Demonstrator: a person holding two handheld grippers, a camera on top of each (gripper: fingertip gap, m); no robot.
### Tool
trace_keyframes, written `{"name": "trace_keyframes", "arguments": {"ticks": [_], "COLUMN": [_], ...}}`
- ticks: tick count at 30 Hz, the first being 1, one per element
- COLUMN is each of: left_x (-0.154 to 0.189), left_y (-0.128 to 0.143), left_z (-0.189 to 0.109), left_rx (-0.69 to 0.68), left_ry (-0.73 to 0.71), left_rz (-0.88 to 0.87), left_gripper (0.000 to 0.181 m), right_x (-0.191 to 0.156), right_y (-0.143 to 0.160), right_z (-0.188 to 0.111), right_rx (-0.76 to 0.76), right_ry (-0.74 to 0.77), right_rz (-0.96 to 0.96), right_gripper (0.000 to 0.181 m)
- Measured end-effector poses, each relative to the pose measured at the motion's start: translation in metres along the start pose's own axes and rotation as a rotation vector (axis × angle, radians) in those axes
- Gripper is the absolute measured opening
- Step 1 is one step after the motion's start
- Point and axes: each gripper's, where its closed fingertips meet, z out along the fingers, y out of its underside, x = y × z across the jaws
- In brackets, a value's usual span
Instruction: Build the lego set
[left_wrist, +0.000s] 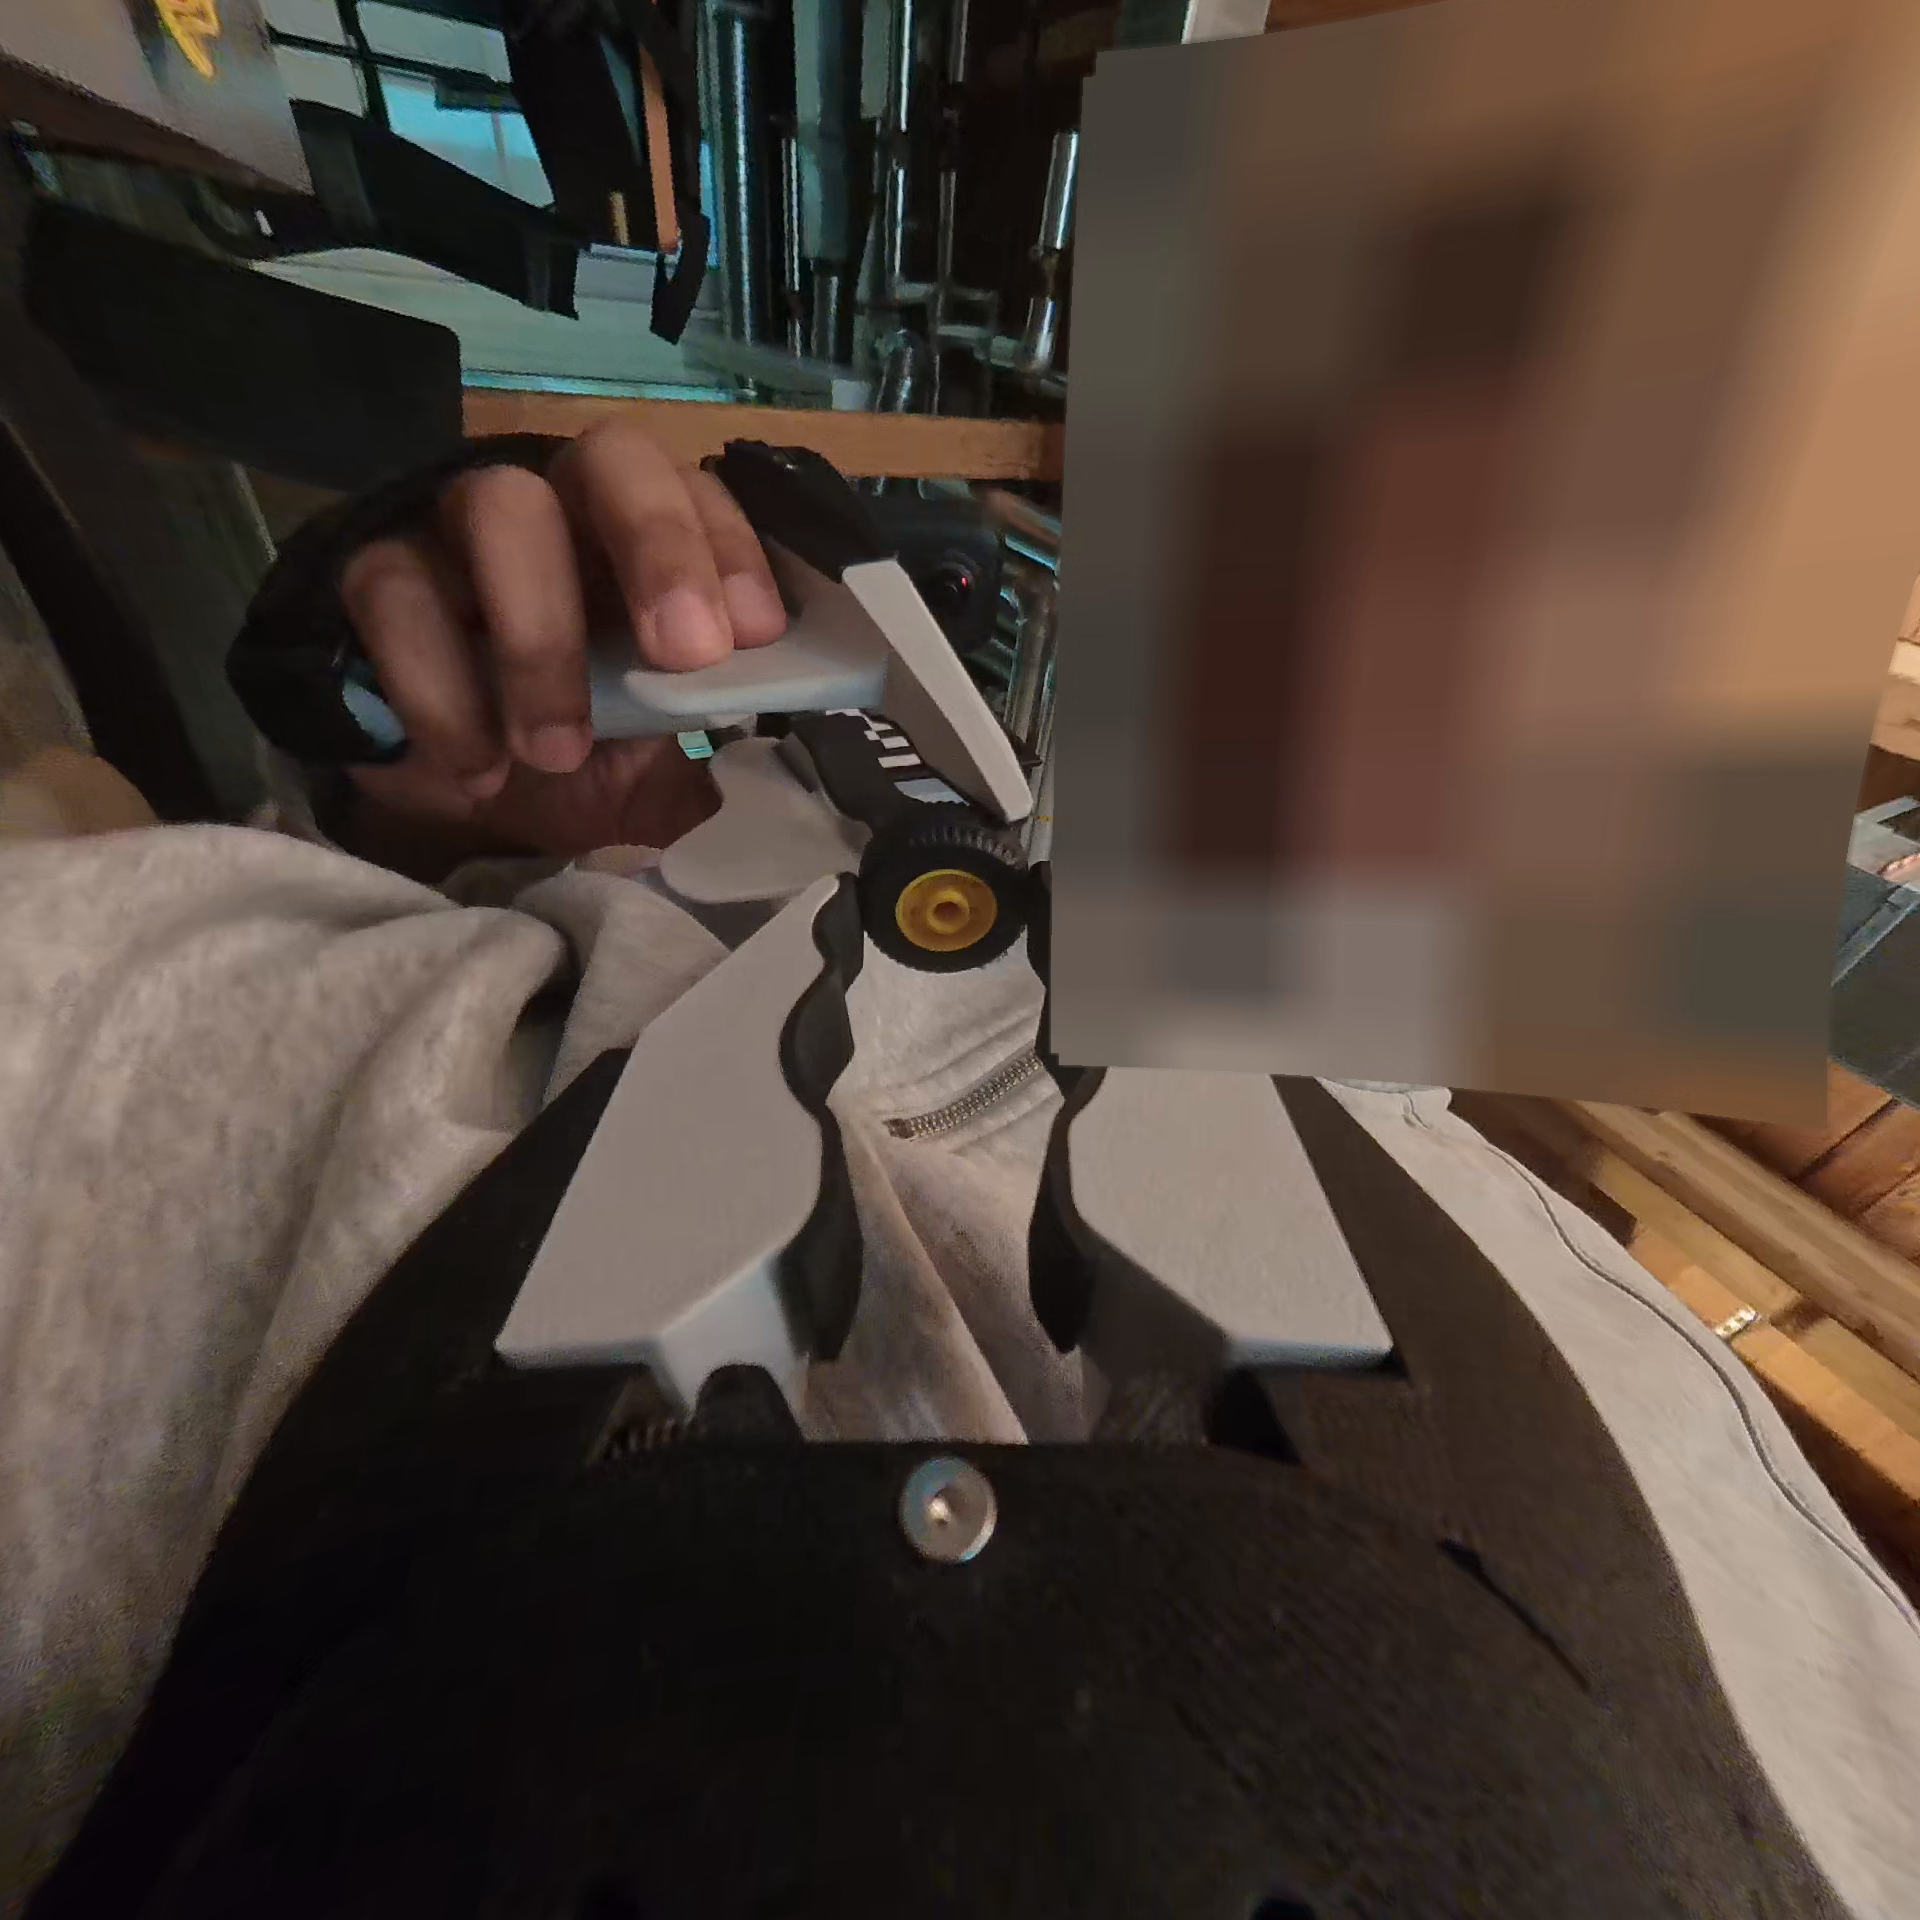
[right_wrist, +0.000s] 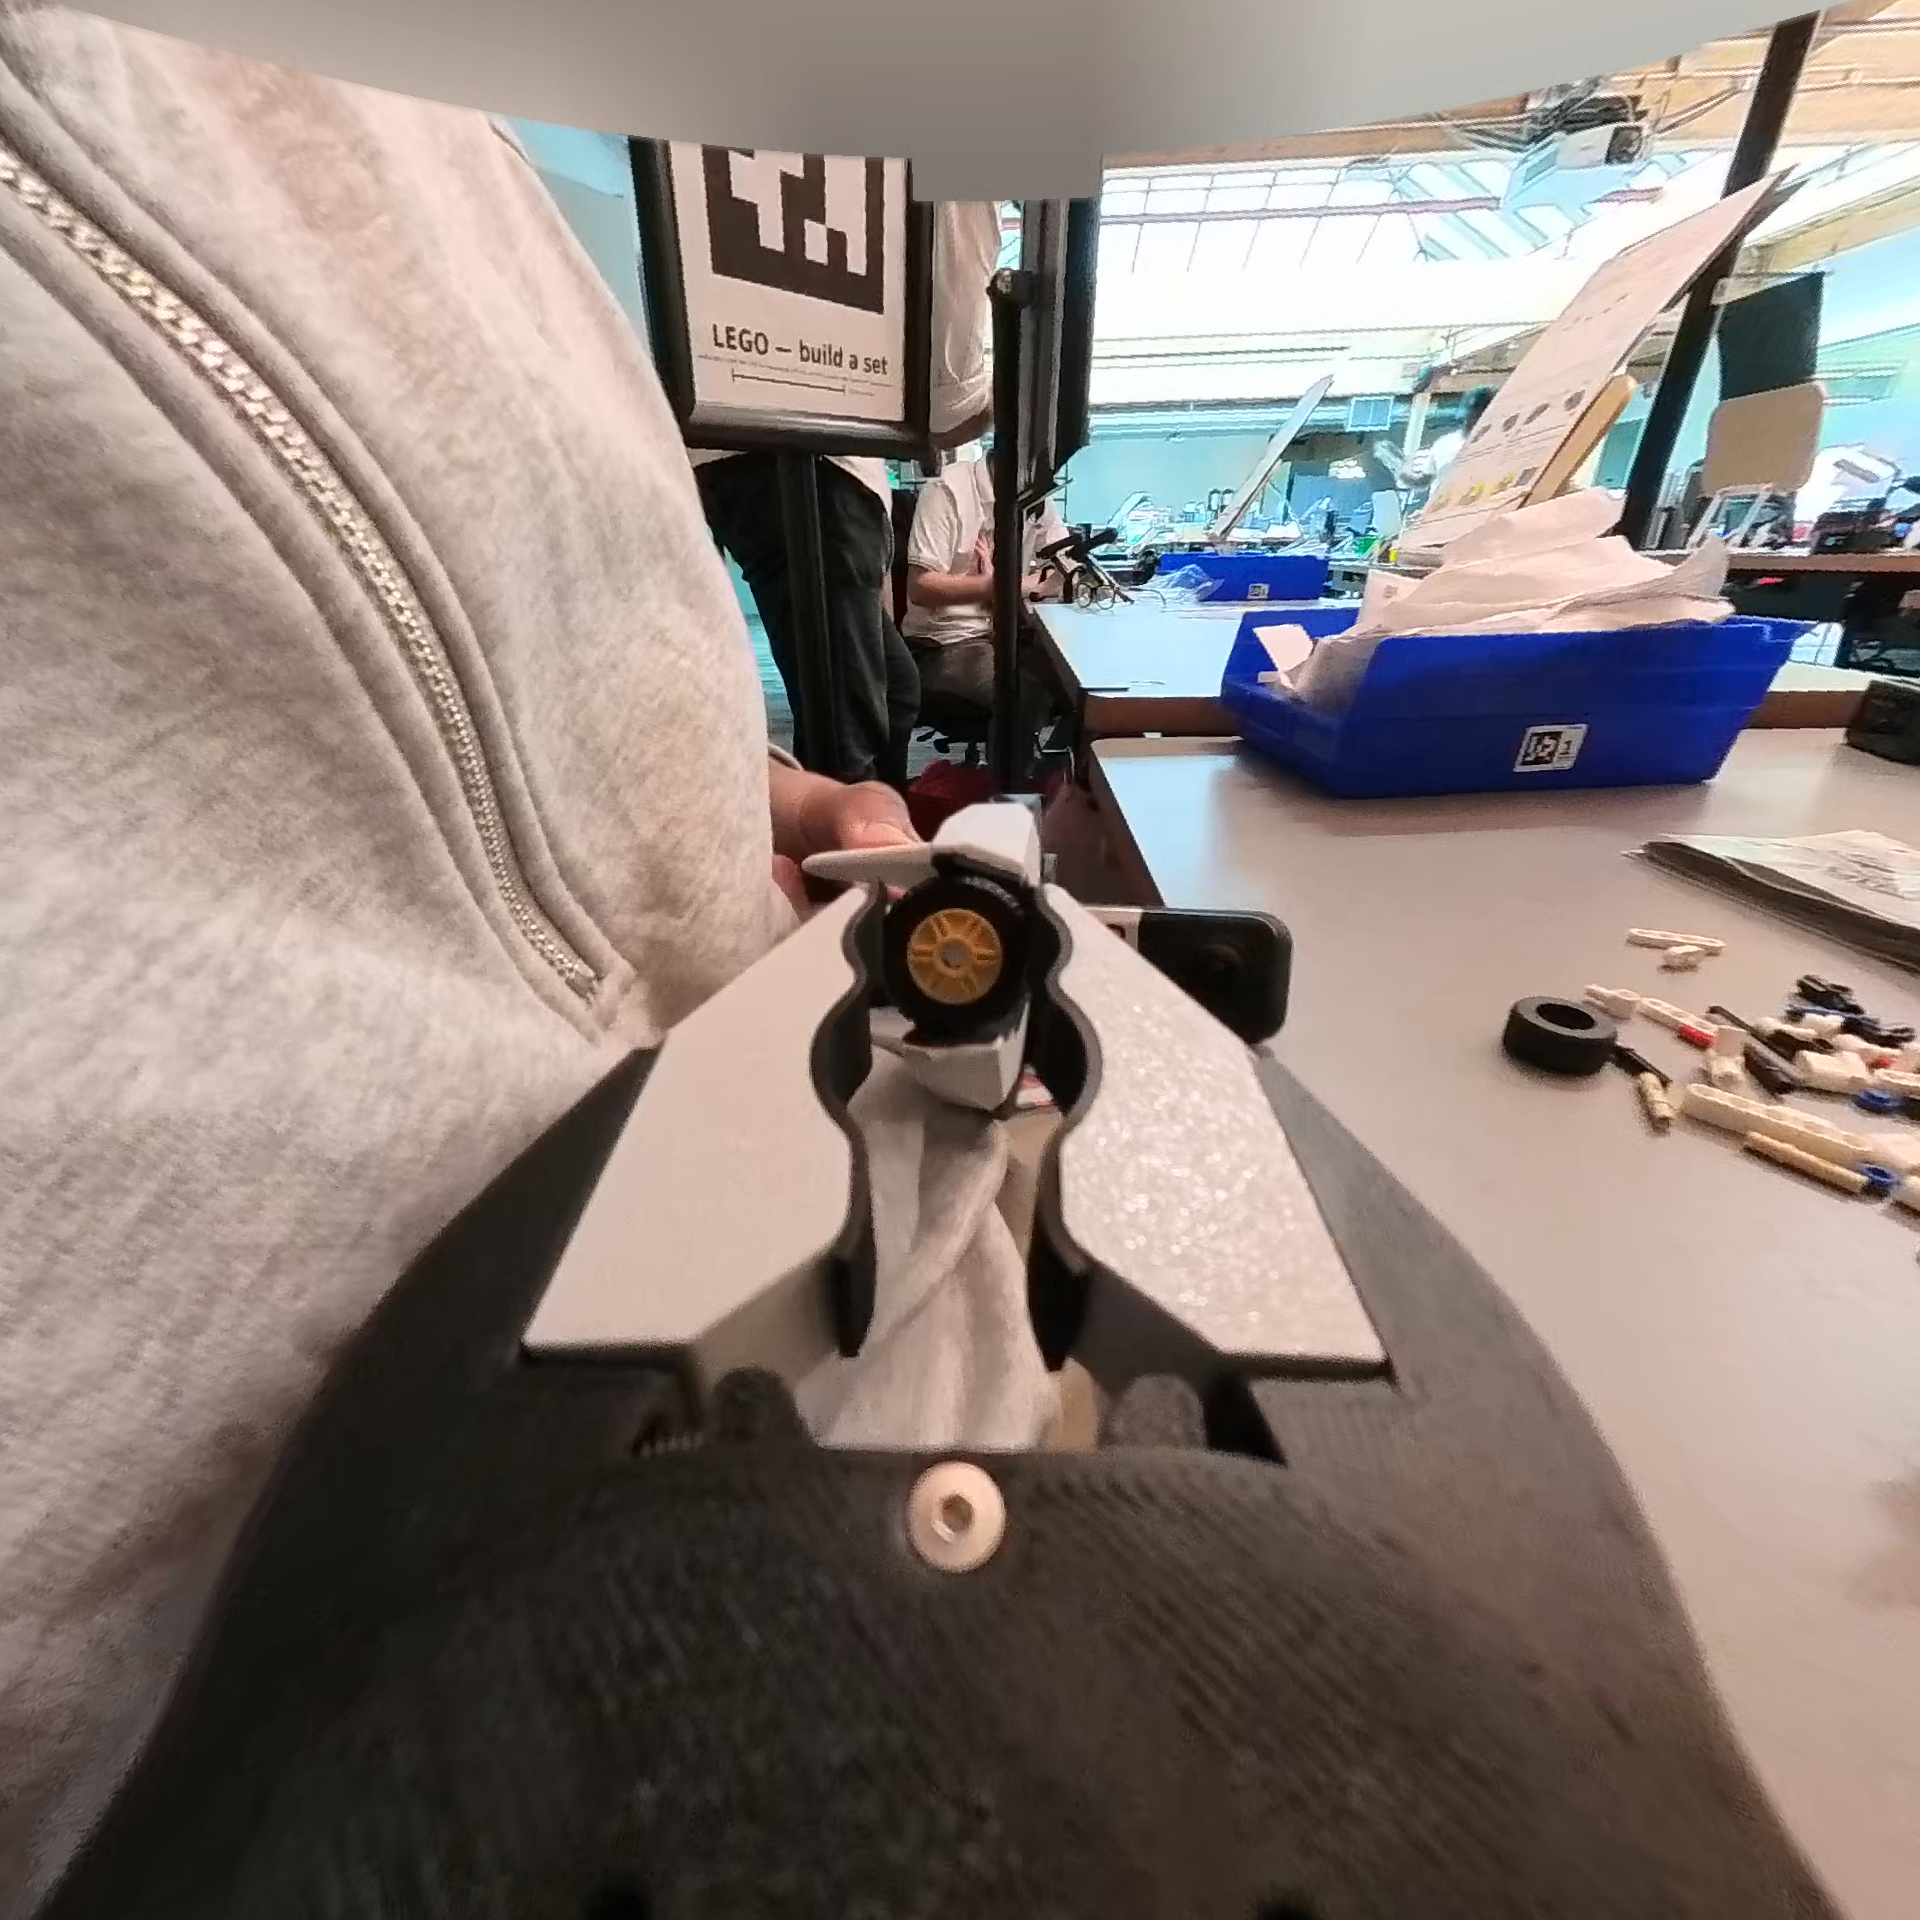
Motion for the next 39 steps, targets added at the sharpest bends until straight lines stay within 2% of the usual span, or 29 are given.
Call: {"name": "trace_keyframes", "arguments": {"ticks": [3,20,25,28,31,36,39], "left_x": [-0.004,-0.009,0.0,0.005,0.006,0.012,0.02], "left_y": [-0.001,0.002,0.003,0.01,0.018,0.022,0.025], "left_z": [-0.001,-0.003,0.002,0.006,0.012,0.021,0.029], "left_rx": [0.011,0.053,0.061,0.036,0.007,-0.006,-0.043], "left_ry": [-0.031,-0.09,-0.064,-0.006,0.021,0.074,0.125], "left_rz": [0.004,-0.012,-0.019,-0.044,-0.078,-0.089,-0.12], "left_gripper": [0.03,0.03,0.032,0.033,0.033,0.033,0.032], "right_x": [0.0,-0.003,-0.001,-0.01,-0.014,-0.015,-0.02], "right_y": [0.004,0.008,-0.001,-0.007,-0.012,-0.018,-0.027], "right_z": [-0.001,0.0,-0.002,-0.006,-0.012,-0.012,-0.015], "right_rx": [-0.042,-0.066,0.018,0.043,0.091,0.107,0.135], "right_ry": [-0.003,0.039,0.084,0.016,-0.041,0.053,0.117], "right_rz": [-0.006,-0.042,-0.088,-0.039,0.034,-0.109,-0.21], "right_gripper": [0.024,0.018,0.024,0.032,0.025,0.021,0.027]}}
